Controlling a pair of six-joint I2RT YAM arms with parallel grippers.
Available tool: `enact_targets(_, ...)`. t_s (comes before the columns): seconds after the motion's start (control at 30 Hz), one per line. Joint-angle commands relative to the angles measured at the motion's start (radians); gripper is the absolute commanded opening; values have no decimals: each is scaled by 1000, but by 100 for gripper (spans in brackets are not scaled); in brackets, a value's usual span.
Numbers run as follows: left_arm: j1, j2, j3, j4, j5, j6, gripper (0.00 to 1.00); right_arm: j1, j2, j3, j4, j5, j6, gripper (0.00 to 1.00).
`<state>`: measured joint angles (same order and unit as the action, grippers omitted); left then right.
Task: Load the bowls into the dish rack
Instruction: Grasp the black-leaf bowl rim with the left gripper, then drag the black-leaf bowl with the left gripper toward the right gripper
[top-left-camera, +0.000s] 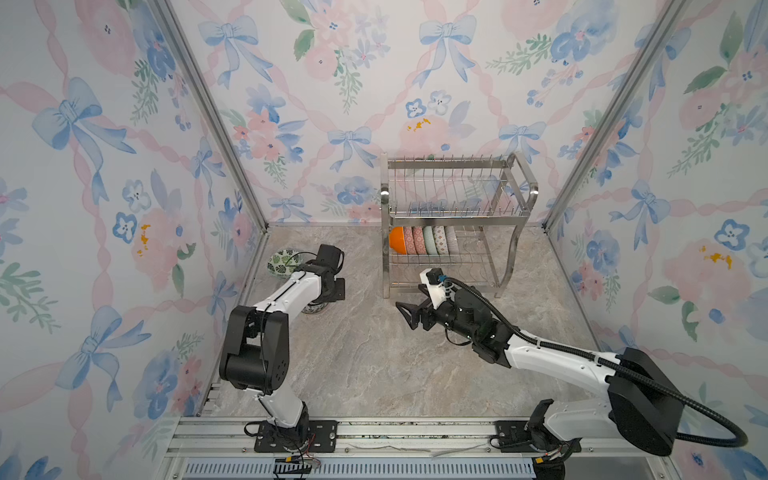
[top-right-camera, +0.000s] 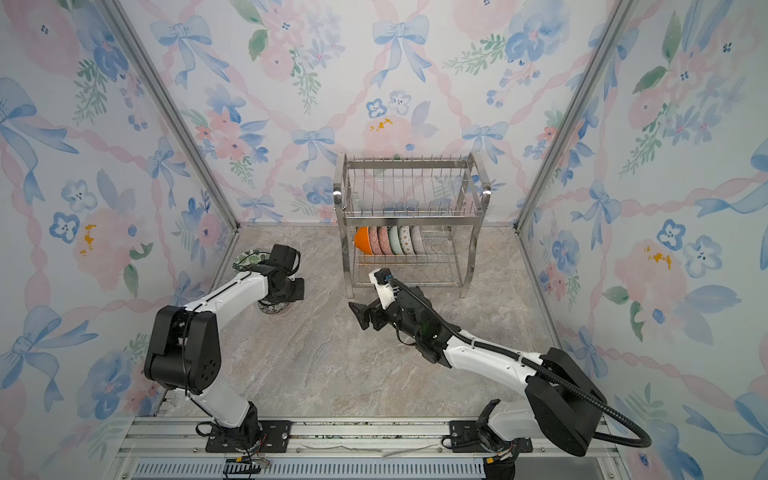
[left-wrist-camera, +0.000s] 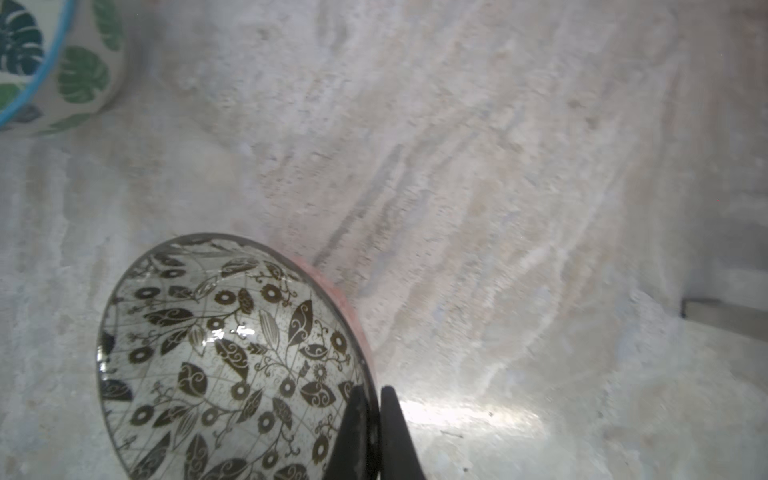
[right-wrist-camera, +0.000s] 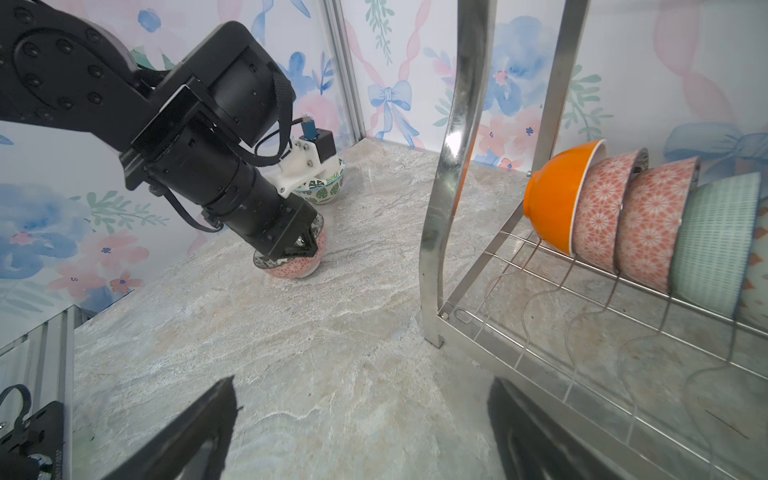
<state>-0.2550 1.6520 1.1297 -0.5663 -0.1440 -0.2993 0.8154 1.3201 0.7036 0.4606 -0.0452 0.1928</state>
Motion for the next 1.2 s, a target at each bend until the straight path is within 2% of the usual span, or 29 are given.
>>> enact_targets(0.0, -80, -60, -45, -85, -8, -46, 0, -34, -68, -48, -41, -10, -12, 96)
enact_targets(0.23, -281, -75, 12, -101, 26, -129, 0, -134, -222, -134, -151, 54, -2, 97)
enact_targets(0.33, -377, -26, 60, -101, 46, -173, 0, -182, -294, -175, -195, 122, 11, 96)
enact_targets(0.5, -524, 103, 158, -99, 60, -217, 0, -286, -429, -244, -231, 107, 44, 96)
enact_targets(0.6, -564, 181, 229, -100, 75, -229, 0, -319, -482, -269, -240, 103, 58, 96)
enact_targets(0.77, -602, 273, 334, -99, 93, -230, 0, -325, -468, -231, -312, 95, 59, 96)
enact_targets(0.87, -612, 293, 363, -99, 99, -229, 11, -324, -455, -220, -329, 88, 65, 97)
enact_targets(1.17, -612, 273, 369, -99, 89, -224, 30, -325, -408, -196, -362, 94, 78, 96)
